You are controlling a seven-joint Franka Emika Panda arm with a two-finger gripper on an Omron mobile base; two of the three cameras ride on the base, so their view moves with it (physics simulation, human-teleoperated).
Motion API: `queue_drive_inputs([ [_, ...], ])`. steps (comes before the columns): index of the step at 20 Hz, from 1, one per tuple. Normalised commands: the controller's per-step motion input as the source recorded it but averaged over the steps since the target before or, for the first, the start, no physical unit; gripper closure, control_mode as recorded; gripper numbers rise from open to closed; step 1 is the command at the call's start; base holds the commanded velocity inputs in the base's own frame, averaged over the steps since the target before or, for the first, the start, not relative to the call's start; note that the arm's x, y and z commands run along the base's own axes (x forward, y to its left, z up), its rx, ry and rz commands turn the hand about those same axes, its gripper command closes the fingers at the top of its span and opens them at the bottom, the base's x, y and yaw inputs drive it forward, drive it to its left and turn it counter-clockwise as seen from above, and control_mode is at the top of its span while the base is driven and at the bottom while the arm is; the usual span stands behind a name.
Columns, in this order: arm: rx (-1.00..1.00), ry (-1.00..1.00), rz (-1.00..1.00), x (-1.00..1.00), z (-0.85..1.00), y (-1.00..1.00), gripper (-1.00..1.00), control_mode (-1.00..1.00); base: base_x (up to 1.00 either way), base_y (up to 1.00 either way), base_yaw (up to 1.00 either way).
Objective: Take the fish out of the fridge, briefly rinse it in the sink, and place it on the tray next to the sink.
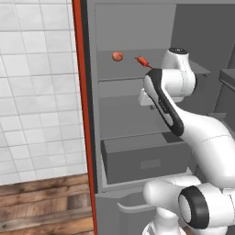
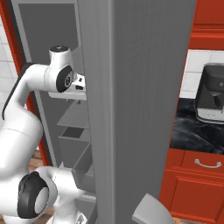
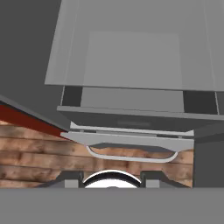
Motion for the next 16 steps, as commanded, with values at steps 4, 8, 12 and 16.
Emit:
queue_drive_inputs([
  [4, 0.00, -0.02, 0.00, 0.00, 0.00, 0.00, -1.00, -1.00, 0.00, 0.00, 0.00],
  [8, -0.06, -0.36, 0.00, -0.51, 0.48, 0.00, -1.00, -1.00, 0.00, 0.00, 0.00],
  [12, -0.07, -0.52, 0.00, -0.66, 0.83, 0.00, -1.00, -1.00, 0.00, 0.00, 0.00],
  [16, -0.02, -0.38, 0.00, -0.29, 0.87, 0.00, -1.00, -1.00, 0.00, 0.00, 0.00],
])
